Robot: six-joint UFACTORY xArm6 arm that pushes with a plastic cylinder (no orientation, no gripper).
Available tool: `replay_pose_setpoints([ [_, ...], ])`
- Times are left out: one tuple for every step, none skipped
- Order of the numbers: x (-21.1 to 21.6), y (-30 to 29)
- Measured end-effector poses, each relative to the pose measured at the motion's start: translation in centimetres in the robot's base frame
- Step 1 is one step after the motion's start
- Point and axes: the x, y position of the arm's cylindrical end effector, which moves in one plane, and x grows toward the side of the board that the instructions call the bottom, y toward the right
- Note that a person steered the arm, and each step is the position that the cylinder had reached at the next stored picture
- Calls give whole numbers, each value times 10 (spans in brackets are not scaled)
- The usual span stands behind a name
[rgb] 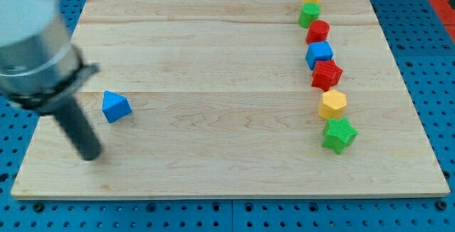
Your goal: Push the blue triangle to the center of the board
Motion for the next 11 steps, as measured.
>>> replay_pose_setpoints([
  [-35,-37],
  [-61,-11],
  [-64,24],
  [-93,44],
  [-97,81],
  [-101,111],
  [-120,128],
  [-120,165],
  [-120,190],
  [-137,202],
  [-150,203],
])
